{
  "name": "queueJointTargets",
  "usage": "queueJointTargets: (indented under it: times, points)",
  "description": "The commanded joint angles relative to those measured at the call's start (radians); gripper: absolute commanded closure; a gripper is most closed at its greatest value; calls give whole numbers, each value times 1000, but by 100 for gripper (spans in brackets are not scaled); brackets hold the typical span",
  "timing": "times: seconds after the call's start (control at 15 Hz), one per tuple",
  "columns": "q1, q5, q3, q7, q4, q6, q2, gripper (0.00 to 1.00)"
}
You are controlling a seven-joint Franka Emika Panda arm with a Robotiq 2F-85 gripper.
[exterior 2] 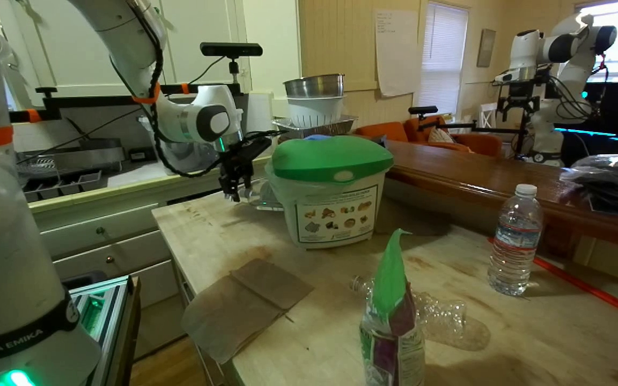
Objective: Place the clear pump bottle upright.
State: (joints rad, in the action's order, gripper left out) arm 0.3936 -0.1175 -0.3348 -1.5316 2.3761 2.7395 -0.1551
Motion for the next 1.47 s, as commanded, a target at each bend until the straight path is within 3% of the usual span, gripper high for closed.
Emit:
queueJointTargets:
  times: [0.0, 0.13, 0.27, 0.53, 0.67, 0.73, 1.07, 1.4]
  points:
    - [-20, -45, -21, 37, -17, 29, -36, 50]
    - [-21, -54, -25, 45, -21, 15, -32, 74]
    - [-21, -63, -28, 56, -18, -2, -12, 87]
    - [-39, -20, -53, 17, -2, -14, 21, 90]
    - [-78, 118, -111, -74, 25, 36, 58, 90]
    - [-106, 229, -154, -143, 42, 74, 80, 90]
    - [-374, 637, -543, -345, 1, 230, 48, 90]
    - [-599, 978, -844, -583, 14, 373, -33, 90]
